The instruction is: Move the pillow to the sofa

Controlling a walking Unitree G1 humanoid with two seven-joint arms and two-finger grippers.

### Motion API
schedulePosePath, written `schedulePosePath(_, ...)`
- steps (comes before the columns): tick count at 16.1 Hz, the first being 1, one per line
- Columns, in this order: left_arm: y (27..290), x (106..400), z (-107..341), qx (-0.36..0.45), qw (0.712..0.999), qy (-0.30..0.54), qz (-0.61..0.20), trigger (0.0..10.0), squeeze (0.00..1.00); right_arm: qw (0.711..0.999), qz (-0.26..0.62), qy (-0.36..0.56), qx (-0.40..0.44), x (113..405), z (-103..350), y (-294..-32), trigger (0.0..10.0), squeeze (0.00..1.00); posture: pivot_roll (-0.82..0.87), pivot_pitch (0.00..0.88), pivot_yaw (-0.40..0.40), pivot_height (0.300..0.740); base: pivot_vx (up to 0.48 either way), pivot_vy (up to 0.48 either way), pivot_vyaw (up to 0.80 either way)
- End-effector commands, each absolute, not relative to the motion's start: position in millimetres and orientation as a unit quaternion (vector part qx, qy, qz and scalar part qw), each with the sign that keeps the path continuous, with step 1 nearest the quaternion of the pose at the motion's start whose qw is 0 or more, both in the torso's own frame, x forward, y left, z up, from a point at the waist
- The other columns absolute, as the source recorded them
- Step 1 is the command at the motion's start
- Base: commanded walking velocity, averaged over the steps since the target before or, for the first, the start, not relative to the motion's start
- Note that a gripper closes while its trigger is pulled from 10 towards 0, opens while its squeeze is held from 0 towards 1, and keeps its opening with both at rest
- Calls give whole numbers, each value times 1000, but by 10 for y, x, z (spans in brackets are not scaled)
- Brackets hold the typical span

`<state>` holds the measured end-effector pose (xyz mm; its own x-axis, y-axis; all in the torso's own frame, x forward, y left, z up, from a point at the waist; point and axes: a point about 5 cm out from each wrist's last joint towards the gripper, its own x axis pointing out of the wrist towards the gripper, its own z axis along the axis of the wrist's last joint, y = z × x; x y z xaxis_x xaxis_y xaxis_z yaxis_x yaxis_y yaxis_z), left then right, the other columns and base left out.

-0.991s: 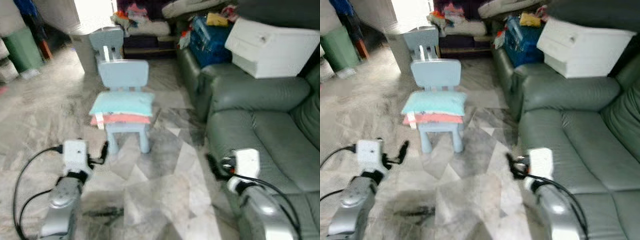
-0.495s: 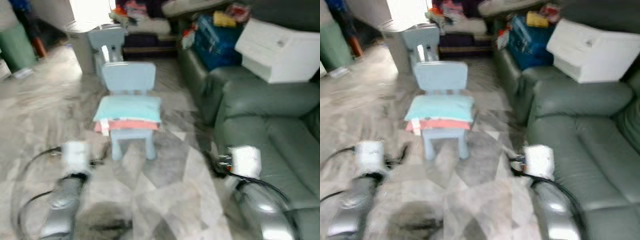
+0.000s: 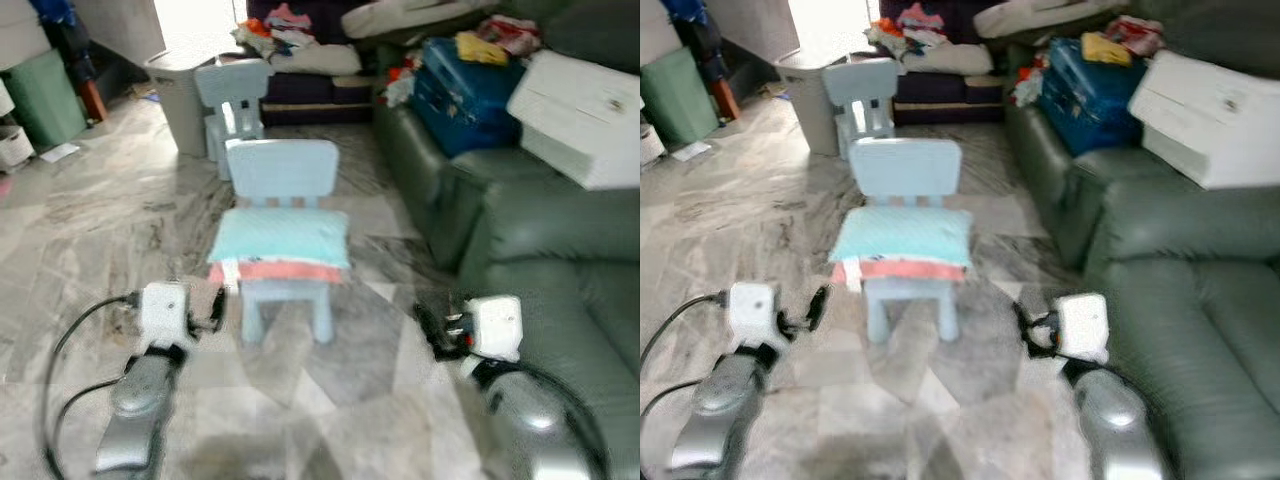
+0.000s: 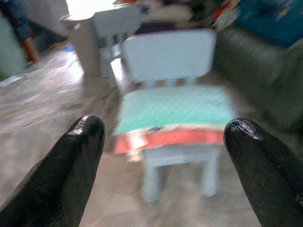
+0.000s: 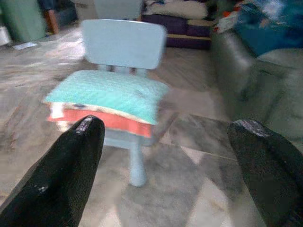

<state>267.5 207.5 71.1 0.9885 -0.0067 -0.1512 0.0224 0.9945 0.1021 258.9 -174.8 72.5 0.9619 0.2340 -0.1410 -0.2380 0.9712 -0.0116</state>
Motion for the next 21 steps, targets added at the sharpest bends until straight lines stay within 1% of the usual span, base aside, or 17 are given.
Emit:
schedulePosePath(1,2025,2723,743,63,995,74,-6,10000,0,992,111,58,-24,2598,786,-1810,10000,0,-134,0,15,740,0,0,0)
schedulePosePath(5,2030,2749,811,75,996,52,8,10000,0,992,112,56,-23,2601,796,-1804,10000,0,-132,0,15,740,0,0,0)
schedulePosePath(6,1986,2774,898,35,999,24,-1,10000,0,992,112,55,-22,2601,794,-1799,10000,0,-132,0,15,740,0,0,0)
schedulePosePath(8,1966,2772,950,42,999,4,-25,10000,0,992,113,55,-24,2602,795,-1794,10000,0,-133,0,16,740,0,0,0)
schedulePosePath(9,1976,2773,951,41,999,3,-22,10000,0,992,114,54,-24,2603,796,-1793,10000,0,-133,0,16,740,0,0,0)
schedulePosePath(10,2033,2770,925,39,999,12,7,10000,0,992,116,53,-26,2609,803,-1792,10000,0,-133,0,16,740,0,0,0)
schedulePosePath(11,2048,2769,907,38,999,21,15,10000,0,991,116,53,-26,2616,807,-1794,10000,0,-132,0,13,740,0,0,0)
schedulePosePath(13,2031,2775,901,45,999,25,8,10000,0,991,118,53,-27,2630,807,-1793,10000,0,-129,0,11,740,0,0,0)
schedulePosePath(18,1989,2762,892,6,1000,24,-19,10000,0,991,121,52,-28,2633,810,-1771,10000,0,-132,0,10,740,0,0,0)
schedulePosePath(21,1986,2748,884,8,999,28,-19,10000,0,991,118,54,-28,2619,797,-1784,10000,0,-134,0,12,740,0,0,0)
